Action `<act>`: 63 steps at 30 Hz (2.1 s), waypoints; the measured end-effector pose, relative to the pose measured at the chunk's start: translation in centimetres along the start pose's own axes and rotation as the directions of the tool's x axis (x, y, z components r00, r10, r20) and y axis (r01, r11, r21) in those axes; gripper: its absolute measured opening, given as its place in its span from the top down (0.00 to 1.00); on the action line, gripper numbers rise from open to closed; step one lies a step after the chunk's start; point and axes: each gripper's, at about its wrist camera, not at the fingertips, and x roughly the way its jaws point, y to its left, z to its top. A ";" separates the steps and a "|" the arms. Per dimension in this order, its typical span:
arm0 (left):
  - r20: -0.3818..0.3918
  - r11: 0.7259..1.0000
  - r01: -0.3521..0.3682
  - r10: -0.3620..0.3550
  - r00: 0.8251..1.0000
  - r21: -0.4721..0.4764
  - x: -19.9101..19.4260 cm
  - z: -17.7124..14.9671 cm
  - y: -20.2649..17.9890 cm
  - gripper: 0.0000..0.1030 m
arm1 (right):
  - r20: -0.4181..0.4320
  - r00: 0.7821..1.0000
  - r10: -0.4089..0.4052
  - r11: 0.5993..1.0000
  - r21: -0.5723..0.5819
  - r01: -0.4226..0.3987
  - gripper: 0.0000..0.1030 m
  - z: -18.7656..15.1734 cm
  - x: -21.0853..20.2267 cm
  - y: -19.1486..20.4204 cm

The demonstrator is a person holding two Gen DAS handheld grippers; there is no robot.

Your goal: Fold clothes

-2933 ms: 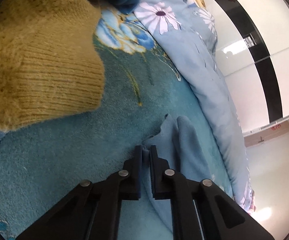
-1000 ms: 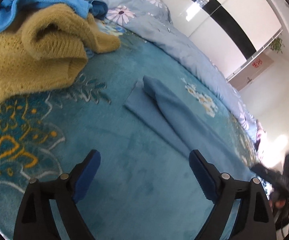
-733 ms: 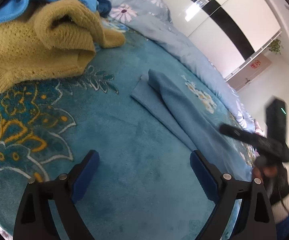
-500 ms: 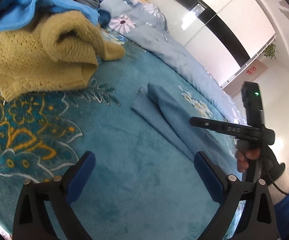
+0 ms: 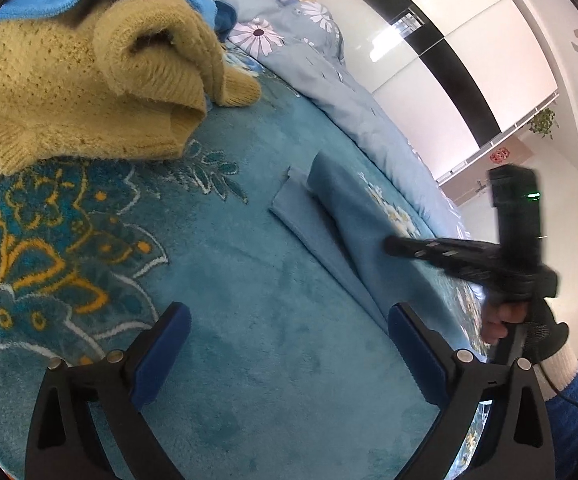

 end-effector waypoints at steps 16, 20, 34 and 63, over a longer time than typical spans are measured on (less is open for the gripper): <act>-0.087 0.996 0.084 -0.081 0.993 0.022 3.4 2.0 -3.4 0.03 | -0.014 1.000 -0.004 0.961 0.277 0.008 0.97 -0.1 -1.3 -10.8; -0.106 0.992 0.115 -0.110 0.988 0.042 6.2 4.2 -5.4 0.04 | -0.035 0.999 -0.029 0.953 0.302 0.038 0.95 -0.8 -0.2 -11.6; -0.167 0.984 0.040 -0.011 0.986 0.175 15.5 9.4 -7.9 0.34 | 0.247 0.958 -0.146 0.902 0.432 0.027 0.49 -6.4 -8.0 -11.7; 0.008 0.991 -0.124 0.124 0.992 0.041 6.7 6.3 -1.4 0.98 | 0.310 0.901 -0.304 0.669 0.743 -0.030 0.47 -27.9 -17.2 -8.8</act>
